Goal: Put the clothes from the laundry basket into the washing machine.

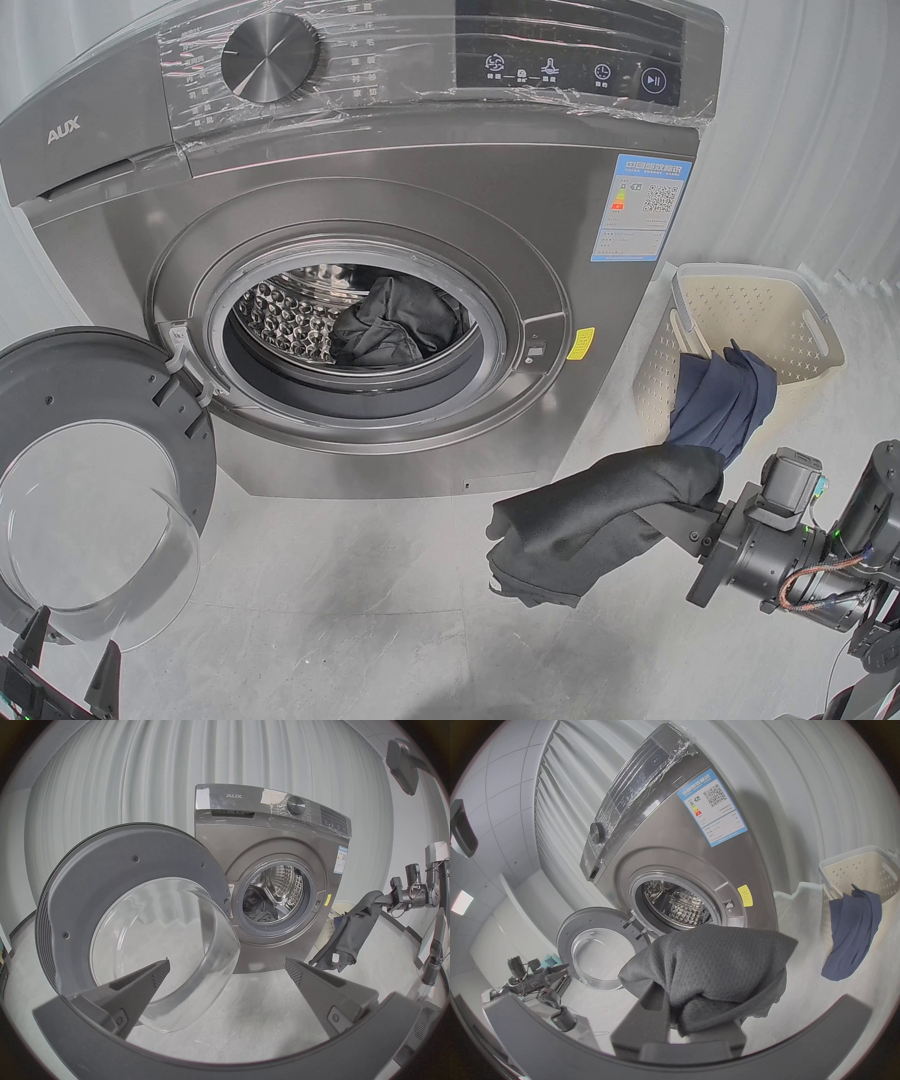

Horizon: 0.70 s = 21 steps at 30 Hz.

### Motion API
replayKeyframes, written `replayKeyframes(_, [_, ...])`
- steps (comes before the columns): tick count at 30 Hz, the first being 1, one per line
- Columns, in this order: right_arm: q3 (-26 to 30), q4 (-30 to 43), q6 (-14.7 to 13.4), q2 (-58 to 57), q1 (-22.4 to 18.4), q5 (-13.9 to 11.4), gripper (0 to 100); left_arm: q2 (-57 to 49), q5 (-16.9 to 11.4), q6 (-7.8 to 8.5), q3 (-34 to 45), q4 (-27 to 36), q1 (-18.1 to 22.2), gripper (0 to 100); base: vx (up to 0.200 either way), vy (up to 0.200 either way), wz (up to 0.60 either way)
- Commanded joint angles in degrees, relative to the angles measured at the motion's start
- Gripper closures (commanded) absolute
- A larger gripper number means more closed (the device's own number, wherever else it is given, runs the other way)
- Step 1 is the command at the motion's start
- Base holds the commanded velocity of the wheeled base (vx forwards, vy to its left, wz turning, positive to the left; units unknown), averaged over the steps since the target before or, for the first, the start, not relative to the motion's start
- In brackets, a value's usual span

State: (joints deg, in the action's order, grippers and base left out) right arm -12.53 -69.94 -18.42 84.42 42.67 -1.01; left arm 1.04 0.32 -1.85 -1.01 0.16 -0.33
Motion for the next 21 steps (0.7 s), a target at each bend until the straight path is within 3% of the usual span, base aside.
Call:
replayKeyframes(1, [1.3,-0.3,0.3,-0.2,-1.8,-2.2,100,-0.9,0.0,0.01,0.8,0.0,0.0,0,0.0,0.0,0.0])
replayKeyframes(6, [2.2,0.1,0.0,-0.3,-2.4,-2.9,100,-0.9,0.0,0.01,0.8,0.0,0.0,0,0.0,0.0,0.0])
replayKeyframes(10, [1.5,-0.2,-0.2,-0.4,-5.7,-3.2,100,-0.9,0.0,0.01,0.8,0.0,0.0,0,0.0,0.0,0.0])
replayKeyframes(17, [1.8,0.2,-1.5,-1.9,-7.8,-3.3,100,-0.9,0.0,0.01,0.8,0.0,0.0,0,0.0,0.0,0.0])
replayKeyframes(21, [2.1,0.4,-2.1,-2.9,-9.3,-5.1,100,-0.9,0.0,0.01,0.8,0.0,0.0,0,0.0,0.0,0.0])
